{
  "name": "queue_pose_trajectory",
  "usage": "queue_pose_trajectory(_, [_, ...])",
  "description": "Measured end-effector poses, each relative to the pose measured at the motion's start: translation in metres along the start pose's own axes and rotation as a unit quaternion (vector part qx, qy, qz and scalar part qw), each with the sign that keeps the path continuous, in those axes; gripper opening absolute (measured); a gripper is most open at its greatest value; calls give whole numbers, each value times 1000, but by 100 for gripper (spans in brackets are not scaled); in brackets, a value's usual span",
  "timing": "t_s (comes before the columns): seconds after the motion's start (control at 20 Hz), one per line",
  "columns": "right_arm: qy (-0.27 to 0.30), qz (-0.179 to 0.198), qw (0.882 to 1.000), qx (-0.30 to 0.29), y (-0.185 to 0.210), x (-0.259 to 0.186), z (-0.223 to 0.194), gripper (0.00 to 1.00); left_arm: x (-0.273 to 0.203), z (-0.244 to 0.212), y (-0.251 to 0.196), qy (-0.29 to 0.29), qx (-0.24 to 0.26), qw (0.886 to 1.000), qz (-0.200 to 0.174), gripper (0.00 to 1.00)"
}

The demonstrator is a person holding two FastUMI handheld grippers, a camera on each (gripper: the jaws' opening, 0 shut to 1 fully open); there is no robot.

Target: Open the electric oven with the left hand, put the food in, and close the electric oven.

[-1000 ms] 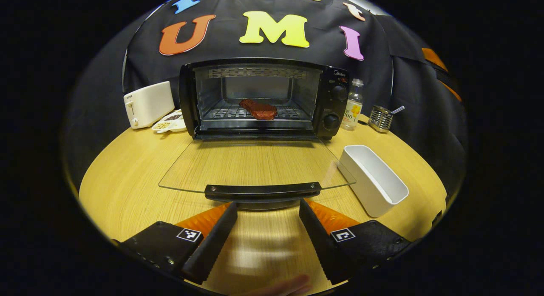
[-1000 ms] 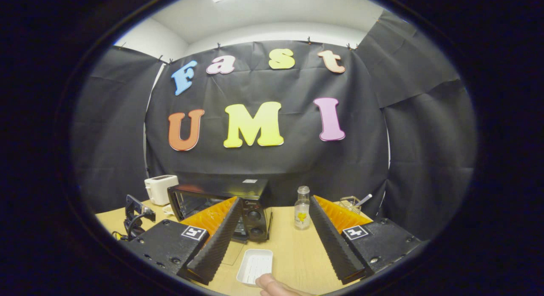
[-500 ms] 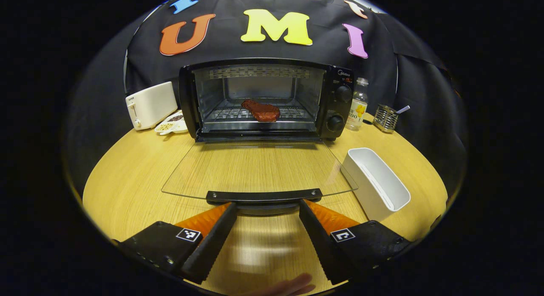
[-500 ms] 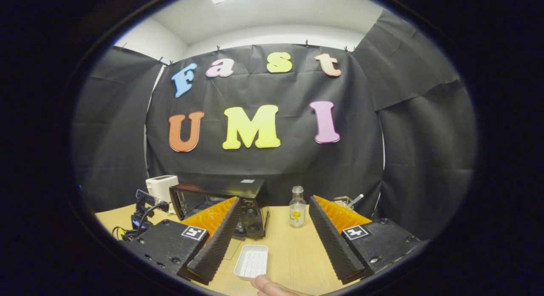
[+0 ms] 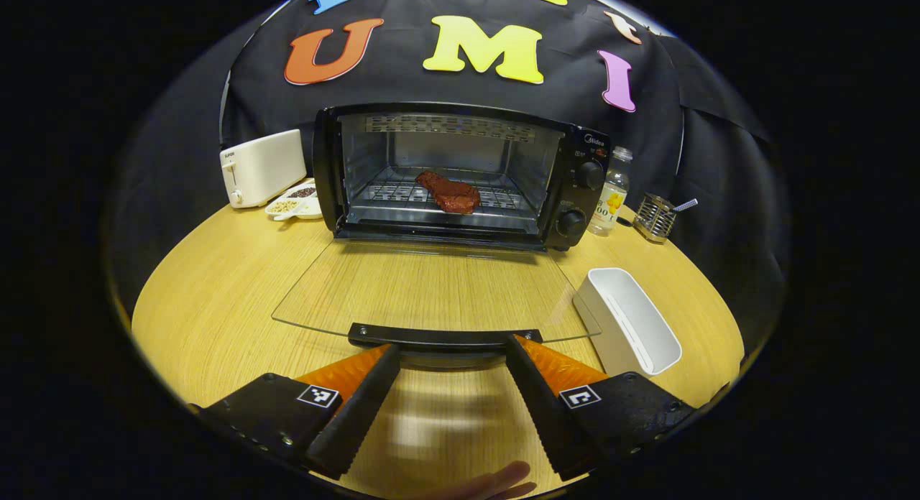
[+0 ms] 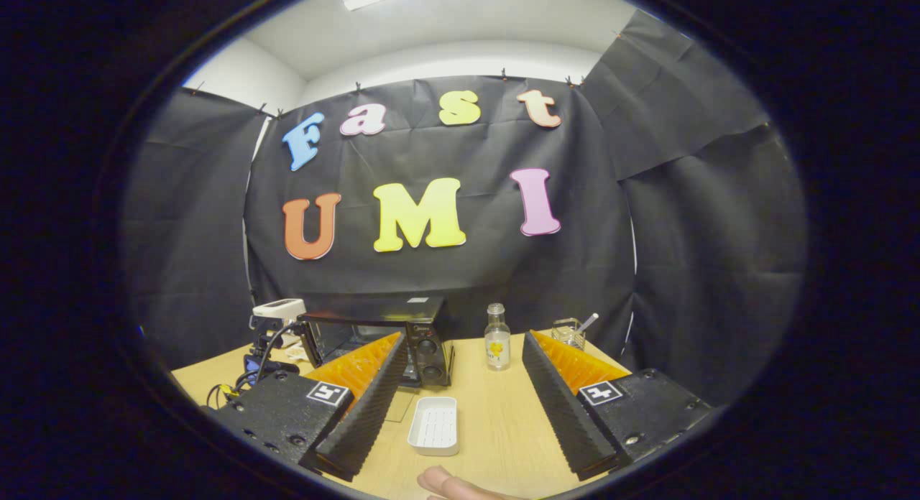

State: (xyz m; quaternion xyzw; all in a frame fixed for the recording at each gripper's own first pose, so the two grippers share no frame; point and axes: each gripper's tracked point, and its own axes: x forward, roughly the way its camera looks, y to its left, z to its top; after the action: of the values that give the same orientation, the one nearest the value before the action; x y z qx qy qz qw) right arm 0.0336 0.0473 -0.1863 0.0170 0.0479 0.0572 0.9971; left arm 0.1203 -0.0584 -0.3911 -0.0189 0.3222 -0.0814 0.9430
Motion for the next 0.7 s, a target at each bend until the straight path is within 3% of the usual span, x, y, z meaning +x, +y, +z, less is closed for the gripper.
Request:
queue_pose_trajectory(0.2, [-7,-19,1000,9,-20,-14,-1,97,-6,5,-1,-9,32,999,0,95])
queue_pose_trajectory(0.25, [-8,-23,1000,6,-23,-18,-2,100,-9,11,-2,-19,43,999,1,95])
queue_pose_trajectory(0.35, [-14,-21,1000,6,-23,-25,2,96,-17,29,-3,-52,67,996,6,95])
queue_pose_trajectory(0.45, [-20,-20,1000,7,-26,-28,6,100,-21,51,-4,-91,94,991,12,95])
queue_pose_trajectory(0.55, [-22,-26,999,5,-31,-29,6,96,-23,61,-2,-95,100,990,20,96])
queue_pose_trajectory(0.65, [-24,-30,999,4,-33,-29,8,100,-24,74,2,-104,95,990,28,98])
queue_pose_trajectory(0.7, [-23,-30,999,4,-33,-30,8,96,-25,82,1,-110,92,989,26,97])
